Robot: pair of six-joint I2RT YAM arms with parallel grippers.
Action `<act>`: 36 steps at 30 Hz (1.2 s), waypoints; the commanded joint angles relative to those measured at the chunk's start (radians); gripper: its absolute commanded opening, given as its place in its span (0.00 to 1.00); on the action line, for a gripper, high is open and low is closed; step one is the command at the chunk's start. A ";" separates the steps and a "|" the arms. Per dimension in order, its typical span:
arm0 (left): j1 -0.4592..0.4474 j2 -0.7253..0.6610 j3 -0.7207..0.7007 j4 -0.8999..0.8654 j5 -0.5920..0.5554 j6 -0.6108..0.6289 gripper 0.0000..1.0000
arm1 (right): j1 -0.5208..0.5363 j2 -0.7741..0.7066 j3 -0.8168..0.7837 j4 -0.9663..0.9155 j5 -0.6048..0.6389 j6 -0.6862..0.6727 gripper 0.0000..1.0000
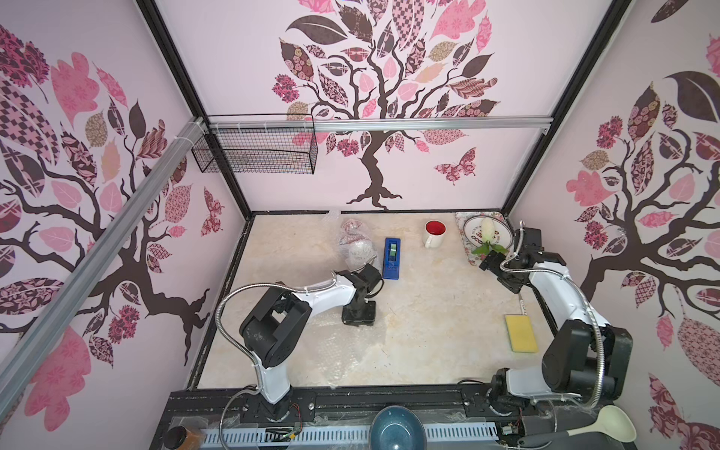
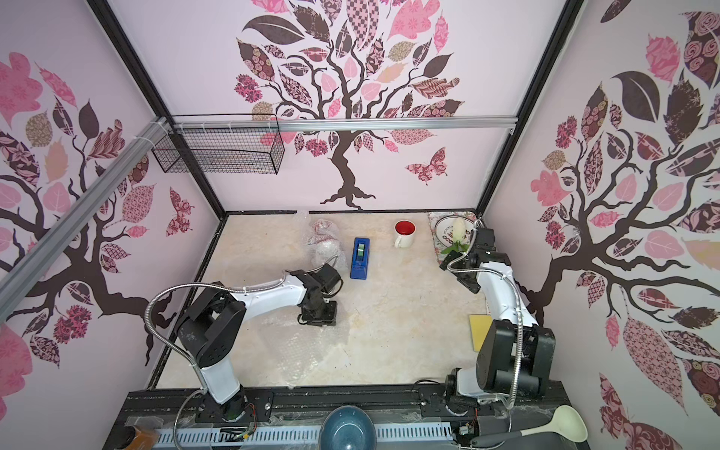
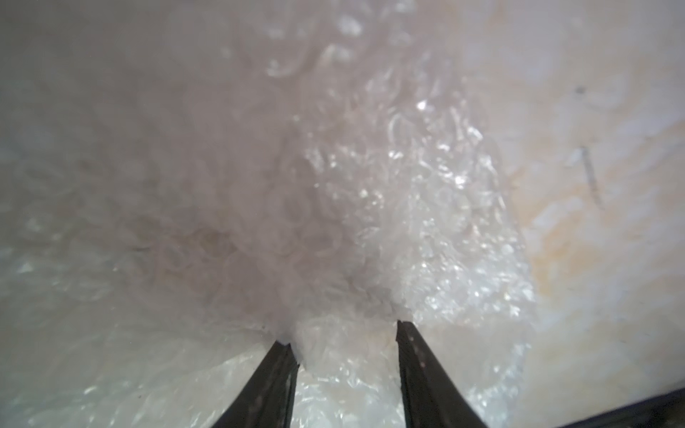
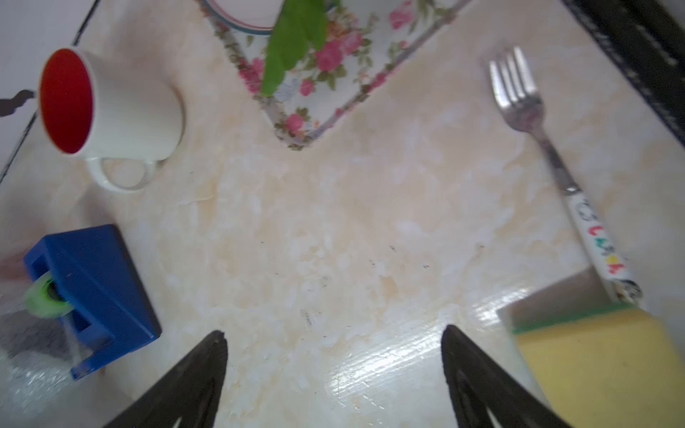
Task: Wrap mugs in bubble wrap
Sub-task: Move the bubble wrap to the center of the board, then pick up the mug from the center of the board.
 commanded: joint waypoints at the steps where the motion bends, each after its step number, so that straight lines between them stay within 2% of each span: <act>1: -0.049 0.082 0.200 0.034 0.085 -0.029 0.46 | 0.120 0.084 0.095 0.100 -0.148 -0.023 0.95; 3: -0.059 0.141 0.317 -0.023 0.112 0.019 0.46 | 0.150 0.151 0.158 0.116 -0.154 0.002 0.96; 6: -0.059 0.161 0.341 0.007 0.209 -0.018 0.45 | 0.154 0.284 0.291 0.100 -0.154 0.021 0.95; 10: -0.040 0.080 0.395 0.006 0.232 -0.073 0.45 | 0.168 0.462 0.478 0.035 -0.121 0.014 0.94; 13: 0.009 -0.009 0.411 -0.052 0.226 -0.059 0.46 | 0.169 0.557 0.578 0.011 -0.085 0.022 0.92; 18: 0.142 -0.182 0.269 -0.113 0.138 0.005 0.46 | 0.168 0.682 0.712 -0.014 -0.034 0.035 0.90; 21: 0.248 -0.253 0.113 -0.100 0.189 0.057 0.45 | 0.175 0.763 0.799 -0.050 -0.032 0.024 0.86; 24: 0.305 -0.298 0.000 -0.074 0.241 0.108 0.44 | 0.187 0.828 0.895 -0.094 0.014 0.002 0.79; 27: 0.299 -0.315 -0.058 0.002 0.337 0.109 0.44 | 0.194 0.916 1.031 -0.222 0.068 -0.027 0.72; 31: 0.203 -0.260 -0.028 0.022 0.318 0.108 0.43 | 0.208 0.957 1.053 -0.240 0.102 -0.058 0.62; 36: 0.104 -0.176 -0.020 0.146 0.373 0.023 0.43 | 0.224 1.055 1.179 -0.305 0.131 -0.095 0.52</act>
